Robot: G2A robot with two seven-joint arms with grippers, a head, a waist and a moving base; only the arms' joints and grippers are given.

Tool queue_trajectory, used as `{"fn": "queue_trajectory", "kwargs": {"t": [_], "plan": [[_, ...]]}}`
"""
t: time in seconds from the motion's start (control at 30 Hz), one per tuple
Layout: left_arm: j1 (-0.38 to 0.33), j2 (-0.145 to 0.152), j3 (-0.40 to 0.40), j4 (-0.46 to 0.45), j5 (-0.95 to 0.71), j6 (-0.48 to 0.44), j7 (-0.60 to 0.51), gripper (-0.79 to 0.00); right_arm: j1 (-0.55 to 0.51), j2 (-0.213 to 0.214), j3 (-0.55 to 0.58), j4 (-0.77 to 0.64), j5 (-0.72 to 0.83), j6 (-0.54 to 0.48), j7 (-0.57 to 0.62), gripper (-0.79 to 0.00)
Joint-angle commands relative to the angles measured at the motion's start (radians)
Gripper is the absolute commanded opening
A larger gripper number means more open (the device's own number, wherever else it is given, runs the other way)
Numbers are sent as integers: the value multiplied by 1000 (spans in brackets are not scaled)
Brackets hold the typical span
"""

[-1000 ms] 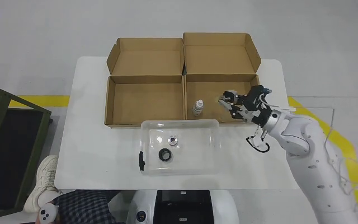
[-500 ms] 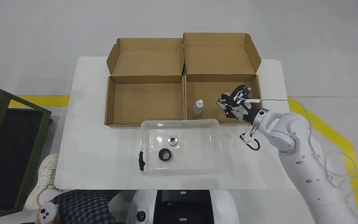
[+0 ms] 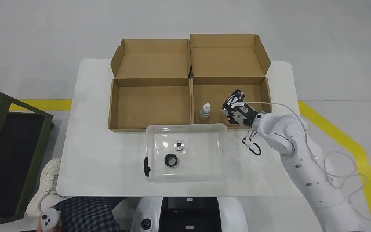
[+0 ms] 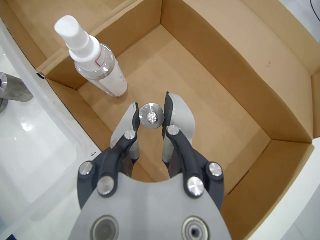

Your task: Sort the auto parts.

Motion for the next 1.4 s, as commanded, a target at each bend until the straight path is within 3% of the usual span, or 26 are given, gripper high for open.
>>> {"fn": "queue_trajectory", "kwargs": {"t": [0.0, 0.43, 0.6, 0.8, 1.07, 1.37], "plan": [[0, 0, 0, 0, 0, 0, 0, 0, 17, -4, -12, 19, 4, 6, 11, -785], [0, 0, 0, 0, 0, 0, 0, 0, 75, -26, -78, 84, -22, 60, 46, -785], [0, 0, 0, 0, 0, 0, 0, 0, 75, -31, -87, 90, -19, 74, 58, -671], [0, 0, 0, 0, 0, 0, 0, 0, 69, -32, -88, 85, -28, 77, 61, -416], [0, 0, 0, 0, 0, 0, 0, 0, 35, -27, -50, 40, -18, 60, 18, -342], [0, 0, 0, 0, 0, 0, 0, 0, -126, 12, 131, -201, -9, -23, -66, -200]]}}
